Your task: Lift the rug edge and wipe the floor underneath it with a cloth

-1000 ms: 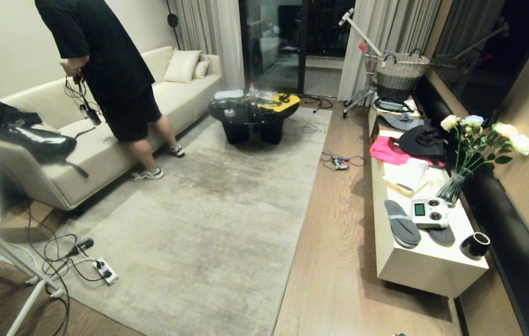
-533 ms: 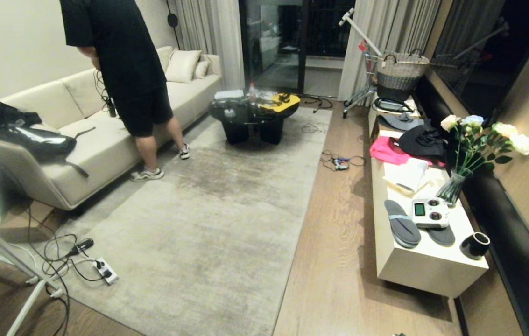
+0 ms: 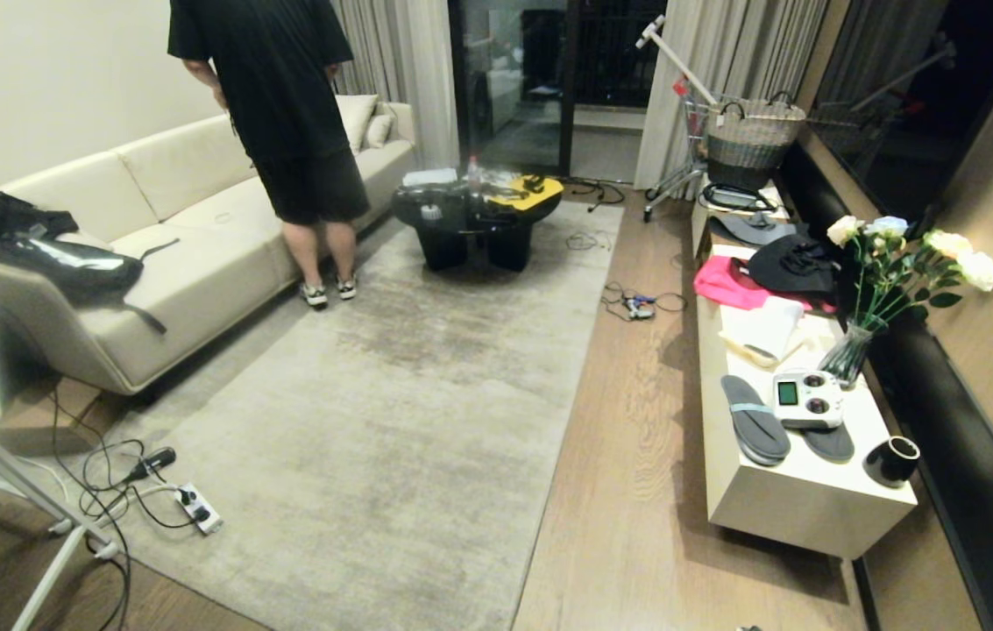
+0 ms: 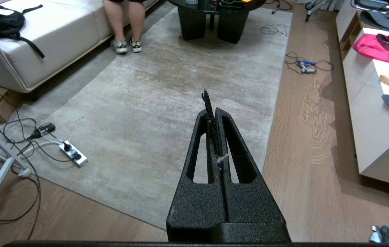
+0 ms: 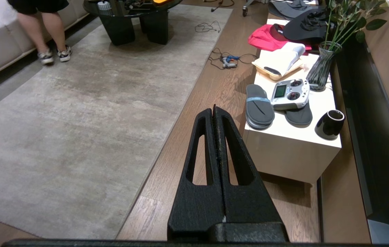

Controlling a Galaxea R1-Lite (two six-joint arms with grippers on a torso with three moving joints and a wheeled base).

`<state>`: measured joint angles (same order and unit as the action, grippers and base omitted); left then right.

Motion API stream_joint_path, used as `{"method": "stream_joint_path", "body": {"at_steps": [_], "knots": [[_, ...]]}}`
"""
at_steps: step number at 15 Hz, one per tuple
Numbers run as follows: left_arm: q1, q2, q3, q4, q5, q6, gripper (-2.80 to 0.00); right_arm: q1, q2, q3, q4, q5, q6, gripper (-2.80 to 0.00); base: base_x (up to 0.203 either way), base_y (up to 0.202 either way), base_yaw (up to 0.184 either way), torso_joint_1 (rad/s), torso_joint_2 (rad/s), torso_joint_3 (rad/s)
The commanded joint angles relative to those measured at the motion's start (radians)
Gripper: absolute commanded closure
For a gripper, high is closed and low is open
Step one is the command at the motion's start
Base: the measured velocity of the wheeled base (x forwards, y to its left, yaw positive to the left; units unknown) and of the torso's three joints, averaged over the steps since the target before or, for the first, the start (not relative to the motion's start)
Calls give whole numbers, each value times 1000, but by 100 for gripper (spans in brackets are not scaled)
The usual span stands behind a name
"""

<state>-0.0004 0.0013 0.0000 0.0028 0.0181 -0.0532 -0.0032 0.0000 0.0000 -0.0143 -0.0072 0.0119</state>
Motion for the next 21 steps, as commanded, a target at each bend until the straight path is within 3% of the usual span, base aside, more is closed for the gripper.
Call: {"method": "stream_joint_path", "body": {"at_steps": [1,21], "knots": [[0,0,0,0,0,0,0,0,2,0,-1,0,0,0,0,0,0,0,0,0],[0,0,0,0,0,0,0,0,2,0,-3,0,10,0,0,0,0,0,0,0]]}}
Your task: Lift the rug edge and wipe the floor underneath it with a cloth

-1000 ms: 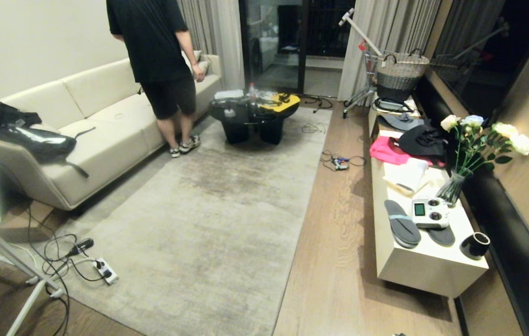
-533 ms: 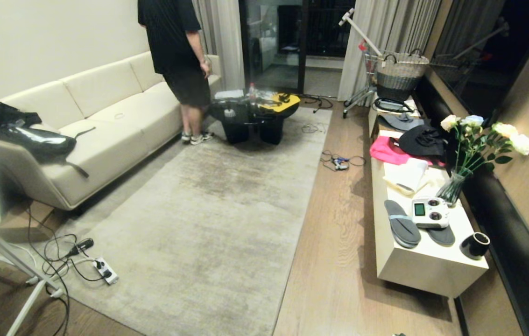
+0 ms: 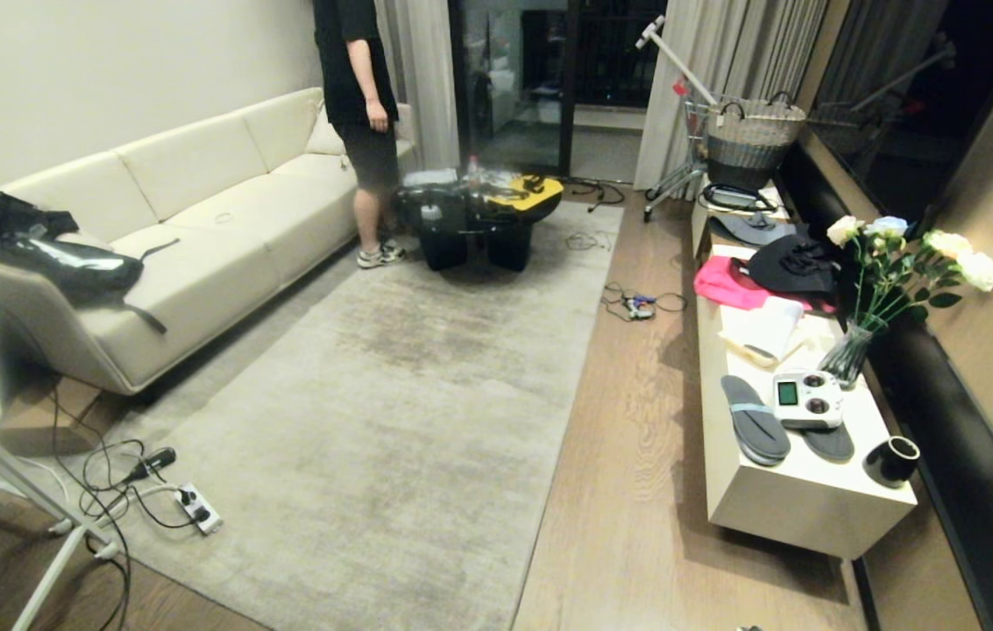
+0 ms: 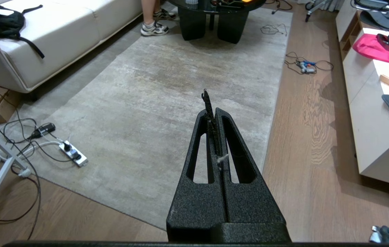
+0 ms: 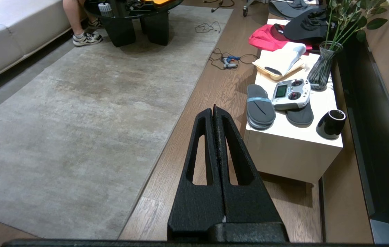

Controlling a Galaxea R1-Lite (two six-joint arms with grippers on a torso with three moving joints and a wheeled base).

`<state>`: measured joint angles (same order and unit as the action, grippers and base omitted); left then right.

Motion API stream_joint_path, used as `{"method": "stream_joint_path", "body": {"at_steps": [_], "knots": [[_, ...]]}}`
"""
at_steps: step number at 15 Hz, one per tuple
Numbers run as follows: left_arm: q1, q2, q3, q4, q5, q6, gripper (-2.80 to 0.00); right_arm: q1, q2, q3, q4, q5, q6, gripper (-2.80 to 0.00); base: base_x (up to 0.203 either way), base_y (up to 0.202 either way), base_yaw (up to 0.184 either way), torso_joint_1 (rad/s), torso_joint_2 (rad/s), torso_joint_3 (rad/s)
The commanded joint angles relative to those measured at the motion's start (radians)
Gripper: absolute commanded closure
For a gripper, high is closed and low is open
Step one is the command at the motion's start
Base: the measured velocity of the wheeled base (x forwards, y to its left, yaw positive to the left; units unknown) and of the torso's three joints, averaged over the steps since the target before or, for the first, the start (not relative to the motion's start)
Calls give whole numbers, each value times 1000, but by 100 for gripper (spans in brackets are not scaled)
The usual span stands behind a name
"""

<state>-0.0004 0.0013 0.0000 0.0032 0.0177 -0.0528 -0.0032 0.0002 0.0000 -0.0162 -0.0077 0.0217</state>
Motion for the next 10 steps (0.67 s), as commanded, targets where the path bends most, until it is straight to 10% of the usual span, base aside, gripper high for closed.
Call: {"method": "stream_joint_path", "body": {"at_steps": [1,10], "knots": [[0,0,0,0,1,-1,0,0,1,0,-1,0,-2,0,0,0,0,0,0,0],[0,0,0,0,1,-1,0,0,1,0,-1,0,-3,0,0,0,0,0,0,0]]}}
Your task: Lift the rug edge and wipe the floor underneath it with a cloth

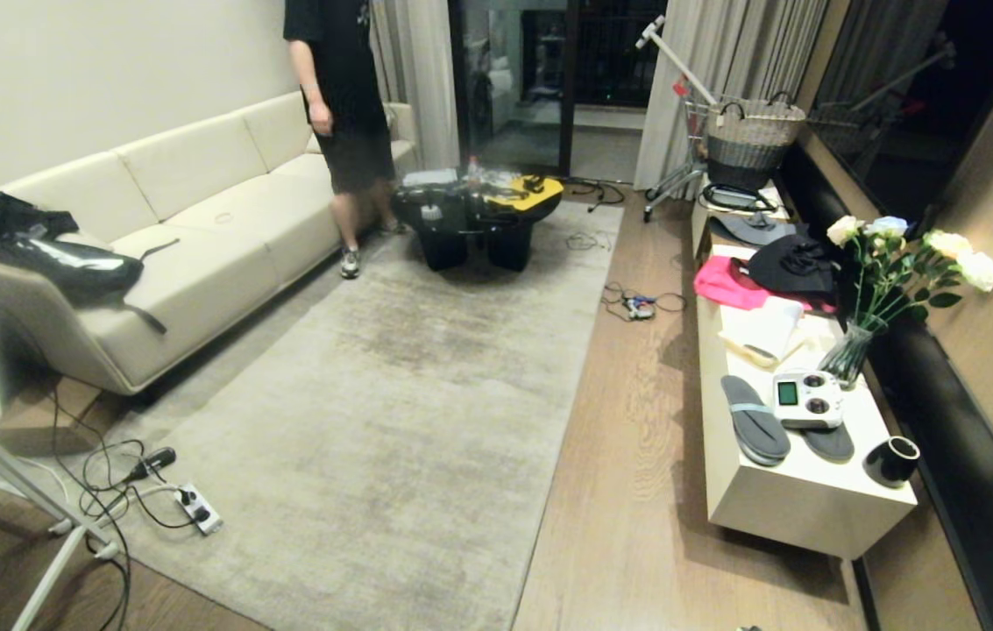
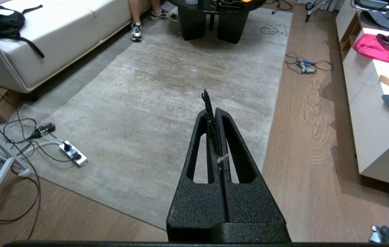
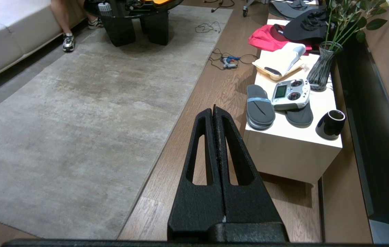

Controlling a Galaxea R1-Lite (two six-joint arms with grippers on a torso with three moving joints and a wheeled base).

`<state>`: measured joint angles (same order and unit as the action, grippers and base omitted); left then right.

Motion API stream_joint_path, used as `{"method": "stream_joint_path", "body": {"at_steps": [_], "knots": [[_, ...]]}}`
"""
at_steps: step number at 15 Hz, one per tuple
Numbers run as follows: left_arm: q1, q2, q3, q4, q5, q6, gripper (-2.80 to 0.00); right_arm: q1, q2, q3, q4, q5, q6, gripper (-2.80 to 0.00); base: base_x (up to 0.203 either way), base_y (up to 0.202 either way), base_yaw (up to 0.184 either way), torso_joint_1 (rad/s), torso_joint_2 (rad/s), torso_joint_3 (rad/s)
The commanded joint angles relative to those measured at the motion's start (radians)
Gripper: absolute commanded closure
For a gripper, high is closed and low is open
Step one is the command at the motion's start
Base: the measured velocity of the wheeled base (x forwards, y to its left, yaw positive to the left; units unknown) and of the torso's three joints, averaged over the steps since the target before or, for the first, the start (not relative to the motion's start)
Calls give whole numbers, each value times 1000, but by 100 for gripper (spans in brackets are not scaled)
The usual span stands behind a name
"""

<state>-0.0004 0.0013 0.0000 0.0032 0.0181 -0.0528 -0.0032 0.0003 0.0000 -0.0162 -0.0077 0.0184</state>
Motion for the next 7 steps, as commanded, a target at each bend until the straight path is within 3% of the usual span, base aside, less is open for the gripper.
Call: {"method": "stream_joint_path", "body": {"at_steps": [1,7], "knots": [[0,2,0,0,0,-1,0,0,1,0,-2,0,0,0,0,0,0,0,0,0],[0,0,0,0,0,-1,0,0,1,0,1,0,9,0,0,0,0,0,0,0]]}}
